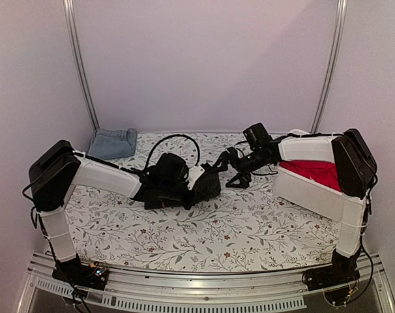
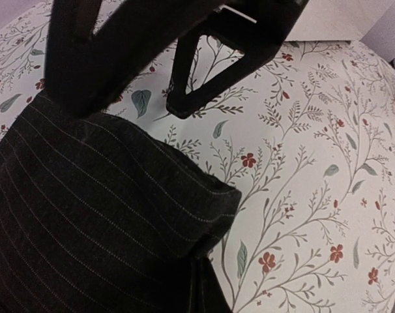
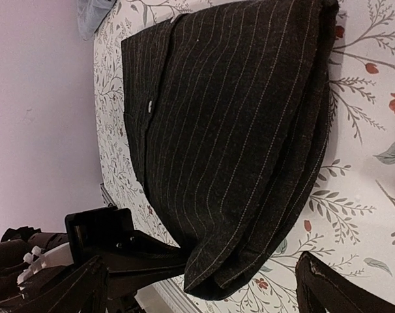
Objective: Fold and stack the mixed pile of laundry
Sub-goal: Pick up the square-folded shirt from the center of the board, then pass from the left arm to the right
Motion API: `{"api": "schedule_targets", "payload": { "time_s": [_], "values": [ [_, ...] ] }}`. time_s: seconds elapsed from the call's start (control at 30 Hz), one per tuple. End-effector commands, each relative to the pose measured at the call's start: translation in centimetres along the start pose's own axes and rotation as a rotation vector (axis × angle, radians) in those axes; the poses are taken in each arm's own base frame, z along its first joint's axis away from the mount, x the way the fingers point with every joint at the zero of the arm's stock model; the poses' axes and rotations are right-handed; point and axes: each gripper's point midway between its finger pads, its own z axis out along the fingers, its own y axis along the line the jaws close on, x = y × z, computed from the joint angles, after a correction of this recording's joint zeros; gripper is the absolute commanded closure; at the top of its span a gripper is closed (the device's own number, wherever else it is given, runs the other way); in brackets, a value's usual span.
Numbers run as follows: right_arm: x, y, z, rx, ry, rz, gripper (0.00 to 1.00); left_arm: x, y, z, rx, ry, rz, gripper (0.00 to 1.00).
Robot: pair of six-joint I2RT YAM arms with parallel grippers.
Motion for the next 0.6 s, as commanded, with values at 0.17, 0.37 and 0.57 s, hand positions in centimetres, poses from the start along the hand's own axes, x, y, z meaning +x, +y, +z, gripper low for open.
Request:
{"api": "schedule_targets", "payload": {
  "time_s": [0.17, 0.37, 0.57],
  "values": [
    [-1.1, -0.3, 2.4, -0.077, 0.032, 0.227, 0.01, -3.3, 0.3, -1.6, 0.013, -0.113, -0.033, 1.00],
    [-0.9, -0.7, 2.8, -0.079, 0.028, 0.333, 0.01, -3.7, 0.6, -1.8, 0.004, -0.134, -0.039, 1.00],
    [-1.4, -0.8, 4.5, -0.118, 0.021, 0.438, 0.04, -4.0, 0.6, -1.9, 0.003, -0.148, -0.037, 1.00]
  ]
}}
